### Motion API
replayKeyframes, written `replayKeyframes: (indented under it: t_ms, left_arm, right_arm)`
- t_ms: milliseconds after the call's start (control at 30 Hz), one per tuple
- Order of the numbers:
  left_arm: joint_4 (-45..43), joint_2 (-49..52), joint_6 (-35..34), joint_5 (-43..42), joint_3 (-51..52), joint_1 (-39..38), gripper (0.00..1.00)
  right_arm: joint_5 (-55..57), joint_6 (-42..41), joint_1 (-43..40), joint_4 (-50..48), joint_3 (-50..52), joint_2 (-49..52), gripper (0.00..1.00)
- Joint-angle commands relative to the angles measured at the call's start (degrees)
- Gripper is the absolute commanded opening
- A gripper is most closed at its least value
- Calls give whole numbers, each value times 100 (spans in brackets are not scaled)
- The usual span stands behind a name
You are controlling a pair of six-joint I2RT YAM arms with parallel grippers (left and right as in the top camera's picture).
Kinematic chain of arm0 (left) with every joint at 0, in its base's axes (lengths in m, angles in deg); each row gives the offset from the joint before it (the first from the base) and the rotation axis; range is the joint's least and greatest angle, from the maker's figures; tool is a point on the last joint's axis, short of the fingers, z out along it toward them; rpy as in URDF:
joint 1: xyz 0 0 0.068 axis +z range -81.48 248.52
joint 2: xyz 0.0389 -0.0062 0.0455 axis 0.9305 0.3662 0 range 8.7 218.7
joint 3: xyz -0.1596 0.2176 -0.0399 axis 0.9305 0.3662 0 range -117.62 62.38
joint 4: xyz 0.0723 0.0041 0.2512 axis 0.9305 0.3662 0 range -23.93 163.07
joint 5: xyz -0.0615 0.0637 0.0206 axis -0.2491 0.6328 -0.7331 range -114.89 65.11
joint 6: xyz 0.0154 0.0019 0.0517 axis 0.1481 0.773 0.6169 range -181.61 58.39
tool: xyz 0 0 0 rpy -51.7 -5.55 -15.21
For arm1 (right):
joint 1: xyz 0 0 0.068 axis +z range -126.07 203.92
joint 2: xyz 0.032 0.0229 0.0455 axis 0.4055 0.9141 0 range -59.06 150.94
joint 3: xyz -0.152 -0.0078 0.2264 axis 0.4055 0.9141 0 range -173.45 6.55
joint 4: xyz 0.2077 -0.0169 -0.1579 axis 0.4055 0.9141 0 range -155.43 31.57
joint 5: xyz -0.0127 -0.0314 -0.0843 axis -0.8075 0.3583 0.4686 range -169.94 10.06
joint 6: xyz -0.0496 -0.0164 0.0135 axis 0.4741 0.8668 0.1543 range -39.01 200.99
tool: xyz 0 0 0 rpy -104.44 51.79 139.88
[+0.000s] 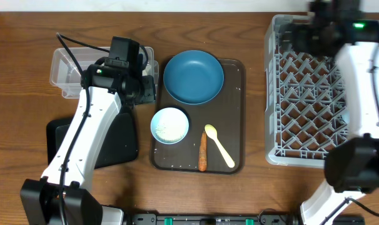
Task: Sort waste into correct bins and load items into the dishwasher rack
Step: 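Grasp the blue plate rim with the right gripper and lift it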
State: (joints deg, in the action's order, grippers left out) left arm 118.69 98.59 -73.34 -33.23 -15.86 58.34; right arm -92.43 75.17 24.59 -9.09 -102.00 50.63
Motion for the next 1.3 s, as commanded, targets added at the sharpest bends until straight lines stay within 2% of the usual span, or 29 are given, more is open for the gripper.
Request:
replayKeyframes:
  t_ms: [0,133,233,433,633,767,867,967,1133,1267]
  left_arm:
    - [33,-42,76,96,-20,28,45]
    - [31,-42,76,96,-20,28,45]
    - [31,-42,76,96,-20,28,45]
    - [28,-39,76,96,48,28,45]
    - [28,-39,76,96,68,28,45]
    - [28,-39,76,96,68,28,45]
    - [26,-39,76,96,68,28,45]
    - [26,-39,76,96,68,28,45]
    - [26,-39,76,96,68,28,45]
    - [24,-39,76,96,68,28,45]
  right_arm:
    - [-234,74,592,-109,-13,411,98]
    - [-199,46,1185,-352,-13,922,91]
    - [227,-282,1545,-529,-13,1333,89]
    - [474,-643,1937,-804,-13,1965,80]
    - [1025,-1060,2081,-804,-13,2334,53]
    - [1445,-1303,2046,-699,-13,2374,27]
    - [1460,-1303,2000,-699,-13,2374,17]
    - [1460,-1270,1963,-697,-15,2371,4]
    - [1440,-962,1899,-634,-48,2149,1]
    - [1469,-566,1711,-599,-129,1530,1]
